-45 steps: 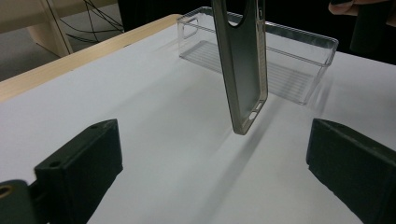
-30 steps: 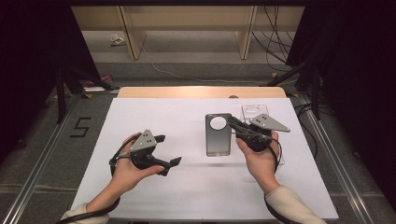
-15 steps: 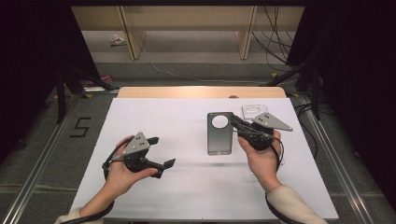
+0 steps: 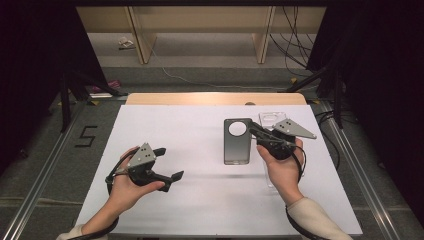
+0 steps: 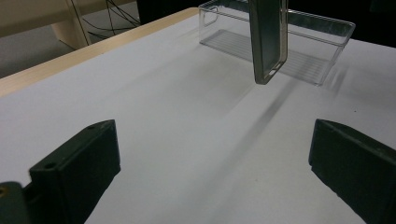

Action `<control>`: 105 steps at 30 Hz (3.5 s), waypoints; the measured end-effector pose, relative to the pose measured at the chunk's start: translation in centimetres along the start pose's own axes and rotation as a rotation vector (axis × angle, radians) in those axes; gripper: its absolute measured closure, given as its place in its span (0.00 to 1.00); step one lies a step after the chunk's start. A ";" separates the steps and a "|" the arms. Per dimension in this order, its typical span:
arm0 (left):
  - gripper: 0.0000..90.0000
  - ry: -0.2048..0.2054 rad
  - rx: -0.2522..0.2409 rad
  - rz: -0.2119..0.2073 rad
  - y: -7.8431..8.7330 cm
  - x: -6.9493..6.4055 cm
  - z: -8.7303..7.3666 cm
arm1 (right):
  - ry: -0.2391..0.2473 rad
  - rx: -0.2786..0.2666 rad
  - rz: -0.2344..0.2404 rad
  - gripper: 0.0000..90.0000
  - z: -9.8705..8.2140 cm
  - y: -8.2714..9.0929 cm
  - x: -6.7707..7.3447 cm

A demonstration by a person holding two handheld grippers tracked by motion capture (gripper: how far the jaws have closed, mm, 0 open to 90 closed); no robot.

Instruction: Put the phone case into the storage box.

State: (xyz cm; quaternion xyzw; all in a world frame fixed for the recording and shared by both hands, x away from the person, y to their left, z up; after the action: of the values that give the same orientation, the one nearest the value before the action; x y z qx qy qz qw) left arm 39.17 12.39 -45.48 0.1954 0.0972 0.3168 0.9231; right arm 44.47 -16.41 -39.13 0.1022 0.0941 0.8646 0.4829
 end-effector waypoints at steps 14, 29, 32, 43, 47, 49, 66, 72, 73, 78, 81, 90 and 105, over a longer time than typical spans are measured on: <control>0.02 0.000 0.013 -0.007 -0.4 0.1 -0.4 | -0.006 -0.011 -0.004 0.95 0.6 0.3 -0.4; 0.02 0.003 0.012 -0.002 -0.3 0.2 -0.4 | -0.017 -0.011 -0.007 0.95 0.8 0.5 -0.8; 0.01 0.003 0.013 -0.003 -0.3 0.3 -0.5 | -0.018 -0.010 -0.006 0.95 0.9 0.5 -0.8; 0.01 0.003 0.008 0.004 -0.2 0.4 -0.4 | -0.025 -0.011 -0.005 0.95 1.2 0.7 -1.2; 0.01 0.001 0.010 0.005 -0.2 0.4 -0.4 | -0.024 -0.015 -0.008 0.95 1.3 0.7 -1.3; 0.01 0.001 0.011 0.006 -0.2 0.4 -0.4 | -0.025 -0.016 -0.007 0.95 1.4 0.8 -1.4; 0.01 0.000 0.009 0.008 -0.3 0.5 -0.4 | -0.034 -0.026 -0.017 0.95 2.0 1.2 -2.2; 0.01 0.000 0.008 0.010 -0.2 0.6 -0.4 | -0.033 -0.025 -0.019 0.95 2.0 1.2 -2.3; 0.01 0.001 0.009 0.010 -0.2 0.6 -0.4 | -0.033 -0.025 -0.019 0.95 2.0 1.2 -2.4; 0.01 0.002 0.014 0.010 -0.3 0.6 -0.5 | -0.035 -0.025 -0.020 0.95 2.1 1.2 -2.5; 0.01 0.003 0.016 0.009 -0.3 0.6 -0.5 | -0.035 -0.025 -0.024 0.95 2.1 1.2 -2.7; 0.00 0.006 0.020 0.013 -0.3 0.7 -0.6 | -0.037 -0.030 -0.031 0.95 2.2 1.3 -3.0; 0.00 0.003 0.017 0.014 -0.3 0.7 -0.5 | -0.033 -0.038 -0.049 0.95 2.6 1.5 -3.7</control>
State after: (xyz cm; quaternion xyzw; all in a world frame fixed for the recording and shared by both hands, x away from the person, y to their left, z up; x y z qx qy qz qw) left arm 39.75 12.81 -46.11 0.2033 0.1001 0.3226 0.9190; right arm 45.82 -20.21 -36.54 0.1050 0.0722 0.8522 0.5074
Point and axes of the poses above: each handheld gripper's, and its own axes: y roughly backward along the jaws, z roughly out of its top, x roughly to its left, the point moved 7 cm from there along -y, roughly forward along the jaws, and after that the axes turned 1 degree about -z, right-handed, at the moved point
